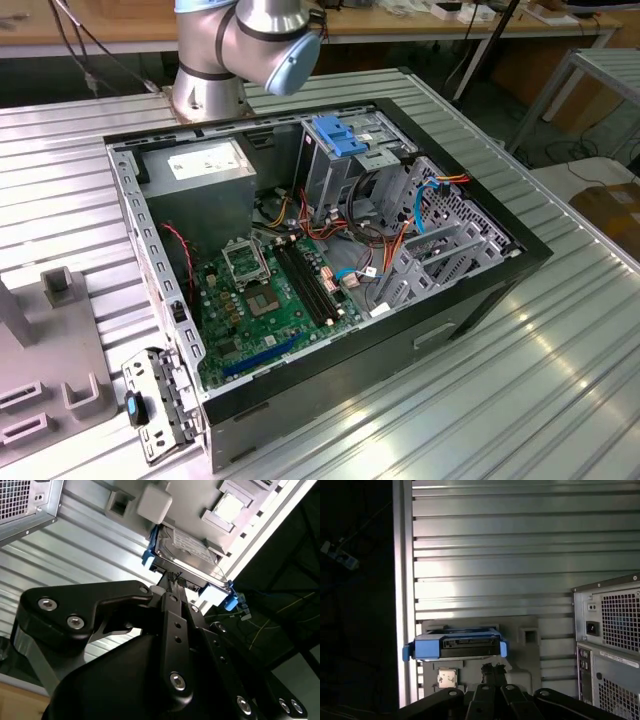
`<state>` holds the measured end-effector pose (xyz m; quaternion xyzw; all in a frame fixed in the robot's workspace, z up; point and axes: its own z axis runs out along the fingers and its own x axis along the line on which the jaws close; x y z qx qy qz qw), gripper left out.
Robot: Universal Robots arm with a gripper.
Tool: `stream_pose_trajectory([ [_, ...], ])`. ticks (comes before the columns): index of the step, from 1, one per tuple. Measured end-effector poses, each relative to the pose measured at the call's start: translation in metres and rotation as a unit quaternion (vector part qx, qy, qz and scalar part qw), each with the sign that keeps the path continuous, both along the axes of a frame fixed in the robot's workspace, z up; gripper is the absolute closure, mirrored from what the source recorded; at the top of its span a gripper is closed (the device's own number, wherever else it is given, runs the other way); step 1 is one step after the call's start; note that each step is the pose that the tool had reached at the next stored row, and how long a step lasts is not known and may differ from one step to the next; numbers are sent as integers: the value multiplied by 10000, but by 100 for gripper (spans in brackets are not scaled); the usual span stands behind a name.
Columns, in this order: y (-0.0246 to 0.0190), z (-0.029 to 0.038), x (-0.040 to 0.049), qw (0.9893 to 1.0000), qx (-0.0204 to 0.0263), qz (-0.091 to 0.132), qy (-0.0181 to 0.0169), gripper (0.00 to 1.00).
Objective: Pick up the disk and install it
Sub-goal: 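Reach for the disk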
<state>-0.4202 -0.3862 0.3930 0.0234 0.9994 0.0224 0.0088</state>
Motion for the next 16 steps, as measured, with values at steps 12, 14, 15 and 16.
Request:
stream_pose_trajectory([
  [12, 61, 0, -523, 10000, 0, 13, 6, 89],
  [14, 61, 1, -524, 10000, 0, 13, 6, 89],
  [15, 61, 0, -525, 10000, 0, 13, 6, 89],
  [16, 61, 0, -527, 10000, 0, 13, 6, 89],
])
